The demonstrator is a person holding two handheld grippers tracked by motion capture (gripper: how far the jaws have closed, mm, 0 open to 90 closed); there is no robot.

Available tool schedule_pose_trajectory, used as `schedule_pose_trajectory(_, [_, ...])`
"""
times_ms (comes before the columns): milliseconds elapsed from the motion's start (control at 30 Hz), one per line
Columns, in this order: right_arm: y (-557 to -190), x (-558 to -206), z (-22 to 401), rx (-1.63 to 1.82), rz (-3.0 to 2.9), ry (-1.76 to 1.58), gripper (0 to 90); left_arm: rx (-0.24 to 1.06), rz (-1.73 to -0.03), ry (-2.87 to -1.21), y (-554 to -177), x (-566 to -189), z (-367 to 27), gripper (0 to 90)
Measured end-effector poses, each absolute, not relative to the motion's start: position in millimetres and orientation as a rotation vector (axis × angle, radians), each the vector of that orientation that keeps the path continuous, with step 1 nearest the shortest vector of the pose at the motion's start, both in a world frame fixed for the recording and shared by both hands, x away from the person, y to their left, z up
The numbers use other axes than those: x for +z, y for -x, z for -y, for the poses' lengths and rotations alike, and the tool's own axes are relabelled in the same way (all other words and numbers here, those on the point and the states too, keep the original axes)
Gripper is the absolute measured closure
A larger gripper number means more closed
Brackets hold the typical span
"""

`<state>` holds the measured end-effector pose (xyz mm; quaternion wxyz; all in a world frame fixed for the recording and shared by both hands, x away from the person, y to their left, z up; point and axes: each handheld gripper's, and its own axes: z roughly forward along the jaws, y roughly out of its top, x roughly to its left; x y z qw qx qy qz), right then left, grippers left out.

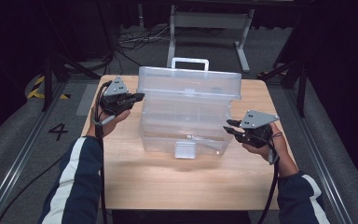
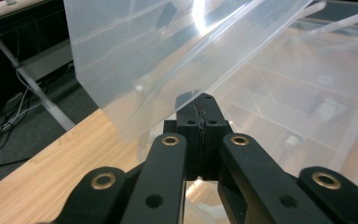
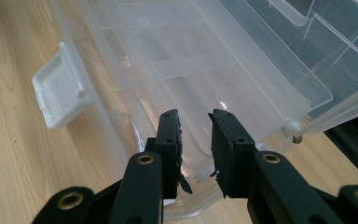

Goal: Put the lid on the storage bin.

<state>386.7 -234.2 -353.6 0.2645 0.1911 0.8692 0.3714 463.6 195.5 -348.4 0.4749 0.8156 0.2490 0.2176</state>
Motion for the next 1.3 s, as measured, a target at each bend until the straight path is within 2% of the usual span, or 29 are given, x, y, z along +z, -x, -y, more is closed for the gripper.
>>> schedule_pose_trajectory(633, [-385, -360, 236, 0.999, -2.386, -0.535, 73.9, 0.521, -0.581, -2.008, -437, -362, -196, 90.0])
schedule_pose_trajectory(800, [-384, -359, 240, 1.012, -2.390, -0.544, 78.0, 0.525, -0.573, -2.023, -432, -366, -196, 90.0])
schedule_pose_trajectory(1300, [-383, -360, 252, 0.993, -2.365, -0.601, 74.4, 0.537, -0.572, -2.046, -422, -373, -200, 90.0])
